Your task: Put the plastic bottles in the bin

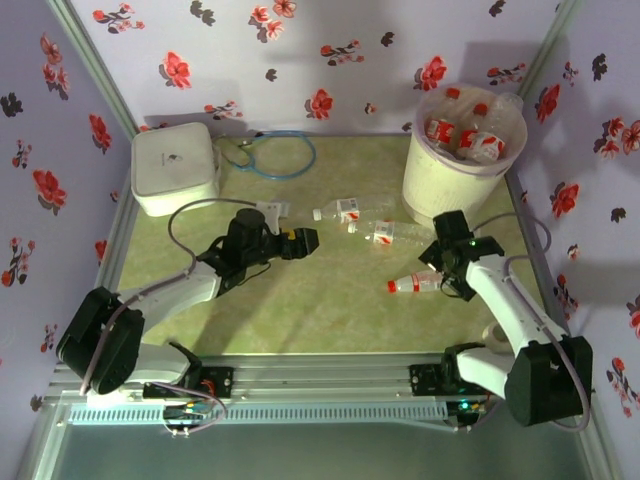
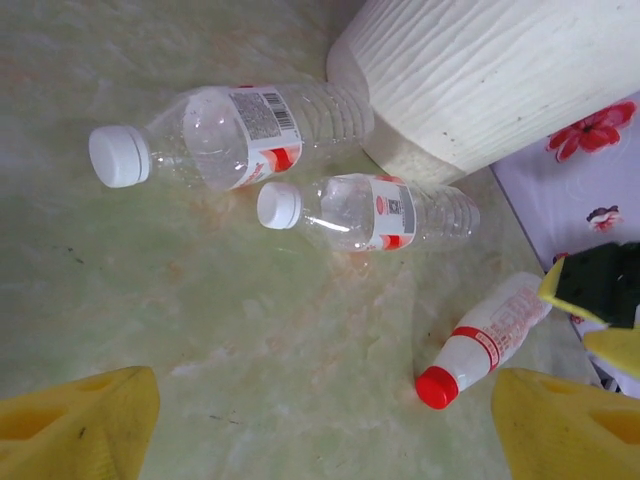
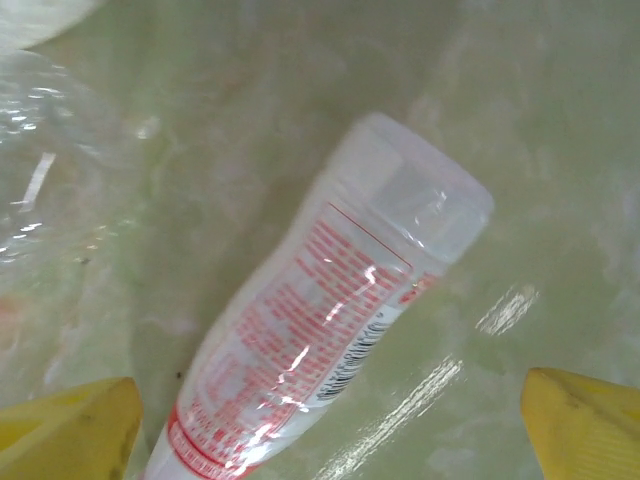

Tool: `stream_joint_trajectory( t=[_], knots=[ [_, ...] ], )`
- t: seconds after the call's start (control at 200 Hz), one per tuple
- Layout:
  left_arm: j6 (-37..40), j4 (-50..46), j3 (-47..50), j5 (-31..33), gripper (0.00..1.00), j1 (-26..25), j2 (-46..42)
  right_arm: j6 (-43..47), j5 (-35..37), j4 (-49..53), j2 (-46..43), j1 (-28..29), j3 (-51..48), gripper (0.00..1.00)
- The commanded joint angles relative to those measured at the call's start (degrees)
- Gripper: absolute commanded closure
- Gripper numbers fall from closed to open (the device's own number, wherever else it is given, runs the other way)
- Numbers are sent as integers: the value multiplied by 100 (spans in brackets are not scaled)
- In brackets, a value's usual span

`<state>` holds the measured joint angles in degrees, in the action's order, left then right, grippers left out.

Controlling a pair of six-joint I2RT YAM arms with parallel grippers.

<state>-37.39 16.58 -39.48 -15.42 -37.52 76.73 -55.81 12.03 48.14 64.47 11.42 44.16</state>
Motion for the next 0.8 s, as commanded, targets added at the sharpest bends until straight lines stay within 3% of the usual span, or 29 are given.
stream_joint_trajectory(
  t=[0.0, 0.315, 0.79],
  knots=[
    [-21, 162, -62, -196, 13, 50, 133, -1198, -122, -501, -73, 84, -345, 4],
    [-66, 215, -261, -352, 13, 78, 424, -1475, -151, -1455, 540, 150, -720, 7],
    [-169, 258, -208, -337, 13, 78, 359, -1468, -116, -1792, 551, 155, -918, 36]
  ],
)
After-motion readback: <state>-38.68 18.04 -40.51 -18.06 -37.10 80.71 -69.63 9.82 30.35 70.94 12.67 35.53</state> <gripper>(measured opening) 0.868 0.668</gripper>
